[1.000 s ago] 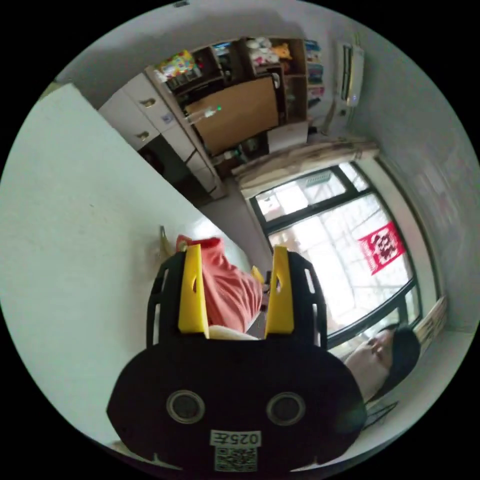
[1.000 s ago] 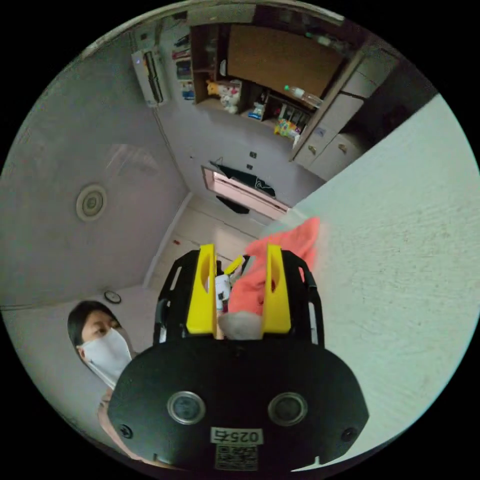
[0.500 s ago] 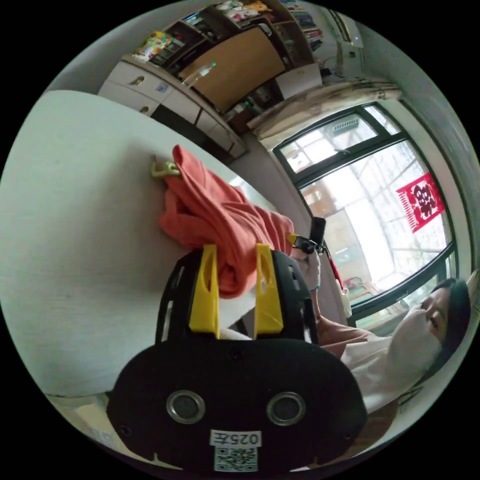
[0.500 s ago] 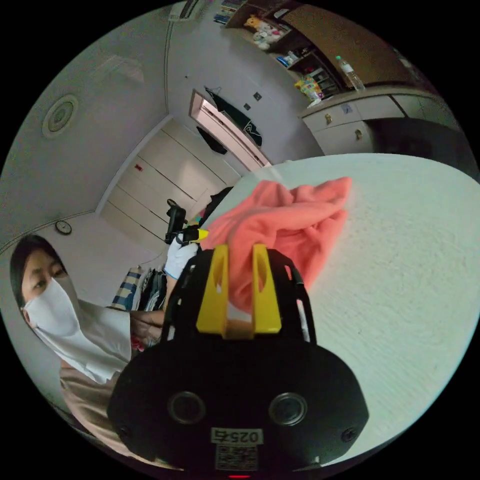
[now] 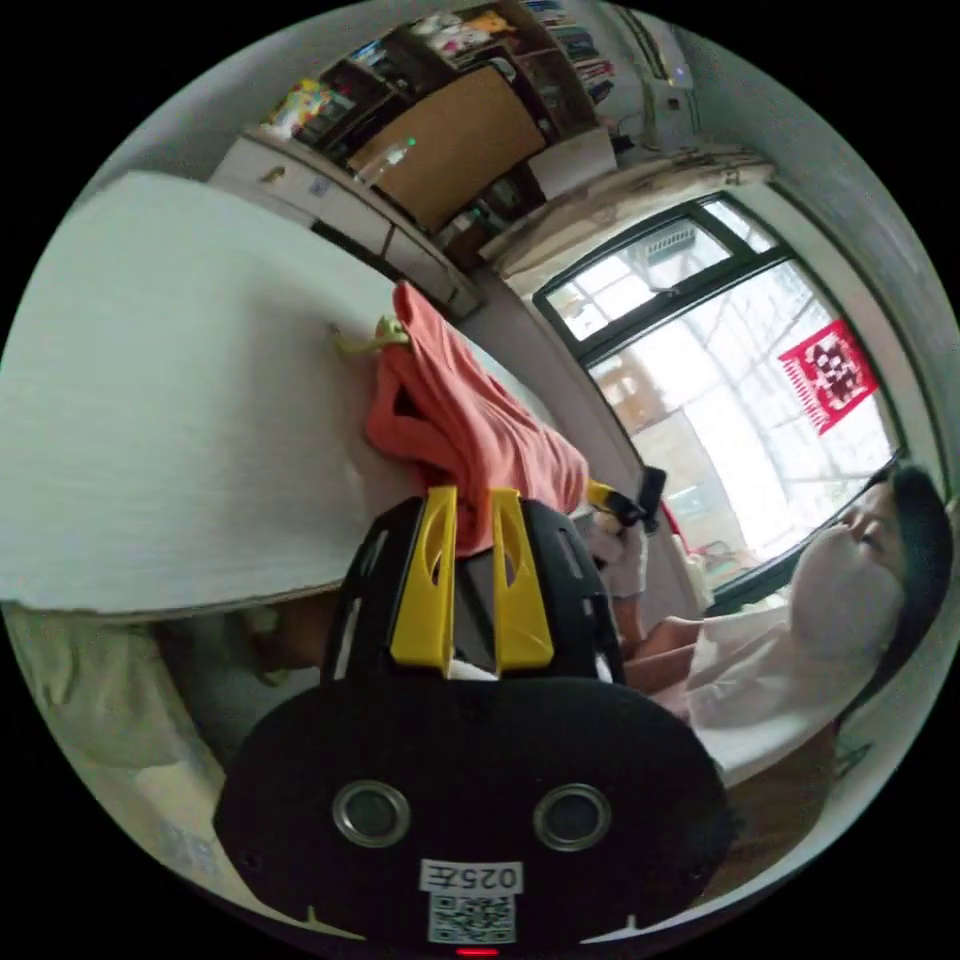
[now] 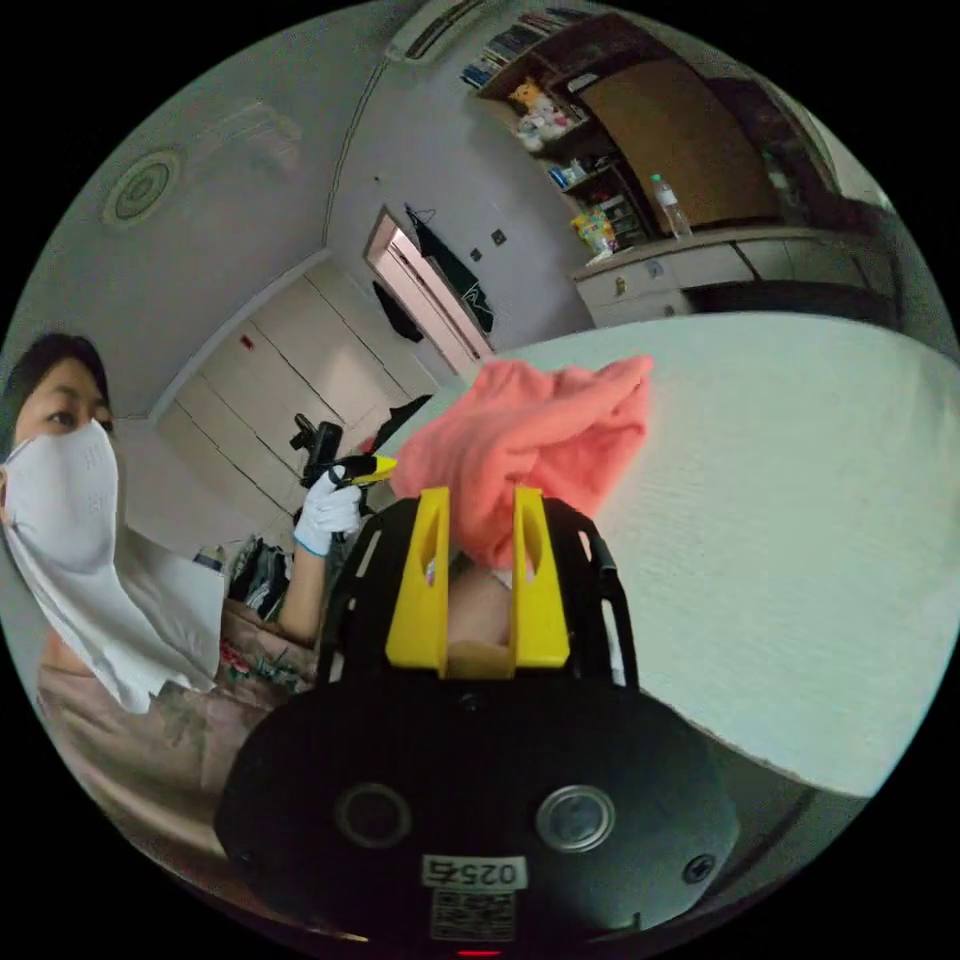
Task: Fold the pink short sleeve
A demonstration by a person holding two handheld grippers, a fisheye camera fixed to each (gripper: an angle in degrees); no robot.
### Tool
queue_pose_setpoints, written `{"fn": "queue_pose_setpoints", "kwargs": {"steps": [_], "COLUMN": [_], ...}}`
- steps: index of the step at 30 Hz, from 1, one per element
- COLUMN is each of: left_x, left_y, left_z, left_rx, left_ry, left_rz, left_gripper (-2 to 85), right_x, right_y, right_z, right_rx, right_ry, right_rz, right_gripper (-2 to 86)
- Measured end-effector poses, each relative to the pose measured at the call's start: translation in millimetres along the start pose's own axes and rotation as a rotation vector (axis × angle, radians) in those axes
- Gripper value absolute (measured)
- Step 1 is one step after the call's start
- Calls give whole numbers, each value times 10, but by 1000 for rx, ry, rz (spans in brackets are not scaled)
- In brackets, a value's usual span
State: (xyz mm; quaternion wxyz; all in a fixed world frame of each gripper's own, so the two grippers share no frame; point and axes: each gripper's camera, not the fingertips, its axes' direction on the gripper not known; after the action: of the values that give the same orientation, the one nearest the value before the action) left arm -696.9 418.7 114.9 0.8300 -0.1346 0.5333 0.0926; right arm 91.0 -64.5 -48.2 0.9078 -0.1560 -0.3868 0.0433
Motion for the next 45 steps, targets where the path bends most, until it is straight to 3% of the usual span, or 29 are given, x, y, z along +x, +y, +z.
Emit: {"fn": "queue_pose_setpoints", "kwargs": {"steps": [2,5,9,10,11,12,14,17,21,24,26,29,31,35,37,42,45], "left_x": [490,1208,1494,1369,1188,1125,925,834,944,835,563,264,55,-344,-428,-528,-490], "left_y": [76,-39,-308,-337,-280,-224,-121,-97,-448,-1068,-1407,-1539,-1609,-1781,-1857,-1986,-1971], "left_z": [-117,362,1412,1762,2033,2020,1888,1707,1449,1571,1777,1742,1652,1630,1692,1780,1548], "left_rx": [101,70,-59,-155,-239,-169,-149,-144,-21,-65,-149,-148,-137,-198,-227,-271,-212], "left_ry": [-158,-193,-447,-543,-529,-488,-346,-262,-343,-448,-454,-455,-468,-257,-274,-336,-330], "left_rz": [104,311,369,343,334,335,286,261,287,243,179,124,60,-35,-50,-22,21], "left_gripper": [22,7,-8,-9,-9,-10,-10,-9,-10,-9,-7,5,27,38,37,-3,-9], "right_x": [-415,-897,-985,-853,-639,-545,-373,-458,-746,-678,-311,119,279,617,674,457,231], "right_y": [-172,-522,-899,-908,-843,-801,-831,-800,-1063,-1533,-1841,-1930,-1886,-1865,-1872,-1857,-1801], "right_z": [-295,-183,667,1015,1347,1403,1194,1000,873,1262,1645,1725,1594,1476,1513,1543,1143], "right_rx": [91,119,-154,-299,-454,-466,-409,-340,-141,-166,-297,-407,-355,-309,-314,-309,-180], "right_ry": [192,358,450,472,499,499,368,421,469,580,636,510,425,255,218,339,346], "right_rz": [-117,-269,-383,-381,-347,-321,-195,-203,-305,-355,-261,-125,-77,28,48,-45,-81], "right_gripper": [48,-1,-8,-9,-9,-9,-9,-9,-9,-7,-1,40,72,86,78,4,-6]}}
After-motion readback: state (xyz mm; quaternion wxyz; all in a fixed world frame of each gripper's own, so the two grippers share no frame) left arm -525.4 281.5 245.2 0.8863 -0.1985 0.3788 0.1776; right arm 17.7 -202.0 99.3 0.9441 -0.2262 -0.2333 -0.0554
